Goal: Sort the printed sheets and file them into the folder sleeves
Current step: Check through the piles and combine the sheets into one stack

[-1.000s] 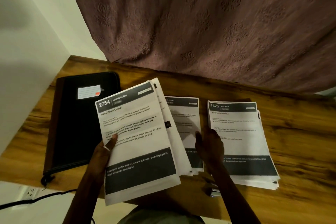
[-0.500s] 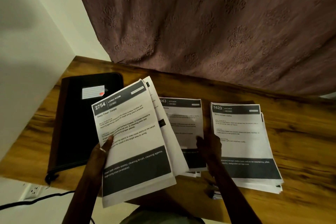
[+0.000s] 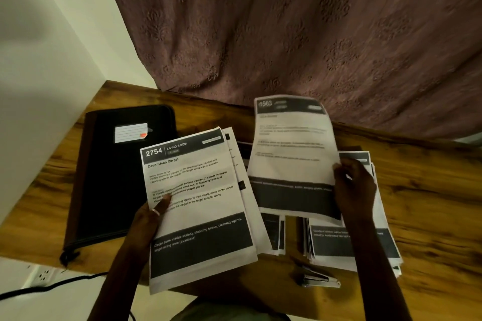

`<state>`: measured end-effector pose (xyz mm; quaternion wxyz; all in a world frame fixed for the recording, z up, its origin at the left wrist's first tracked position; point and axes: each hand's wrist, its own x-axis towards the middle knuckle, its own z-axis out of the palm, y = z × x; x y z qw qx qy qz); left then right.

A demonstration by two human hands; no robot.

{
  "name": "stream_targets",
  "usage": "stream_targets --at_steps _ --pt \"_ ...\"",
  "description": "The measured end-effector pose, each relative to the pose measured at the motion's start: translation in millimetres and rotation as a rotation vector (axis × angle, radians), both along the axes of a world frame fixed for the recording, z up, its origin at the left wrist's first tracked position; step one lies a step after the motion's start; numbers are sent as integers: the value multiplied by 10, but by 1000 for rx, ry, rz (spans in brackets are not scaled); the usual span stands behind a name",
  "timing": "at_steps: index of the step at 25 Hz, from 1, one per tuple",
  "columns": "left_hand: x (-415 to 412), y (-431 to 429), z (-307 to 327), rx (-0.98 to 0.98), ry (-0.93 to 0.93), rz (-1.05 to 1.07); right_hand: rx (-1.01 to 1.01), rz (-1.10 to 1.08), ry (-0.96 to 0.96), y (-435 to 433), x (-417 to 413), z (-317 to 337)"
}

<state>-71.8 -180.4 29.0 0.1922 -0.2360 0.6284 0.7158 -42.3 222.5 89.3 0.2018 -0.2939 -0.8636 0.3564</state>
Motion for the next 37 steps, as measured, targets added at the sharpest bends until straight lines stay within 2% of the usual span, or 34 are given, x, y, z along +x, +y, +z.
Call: stream_targets --at_steps 3,8,11,16,21,23,25,27,29,30,33,37 --pt "-2 -28 -68 -37 26 -17 -76 -94 99 171 6 150" --pt "-3 40 -32 -84 73 -59 -246 -76 188 63 20 167" --pt "-15 121 26 -92 88 -103 -385 101 42 -195 4 23" --pt "-19 240 150 -36 131 -112 -379 358 -222 -749 14 -309" --pt "-16 295 198 -49 132 -125 -428 475 -261 -1058 90 -527" --pt "-10 277 172 -53 134 -124 -423 477 -278 -1038 84 -613" --pt "2 226 177 -46 139 -113 -412 322 -237 -948 84 -683" --pt "20 152 198 -40 156 -70 -214 148 -268 -816 124 -775" --pt "37 70 208 -8 181 -28 41 121 -407 -730 161 -878" --pt "39 33 211 -3 182 -16 80 118 -464 -716 162 -926" --pt "39 -62 239 21 155 48 20 120 -558 -802 134 -1058" --pt "104 -111 311 82 147 101 -75 143 -506 -918 102 -1162"
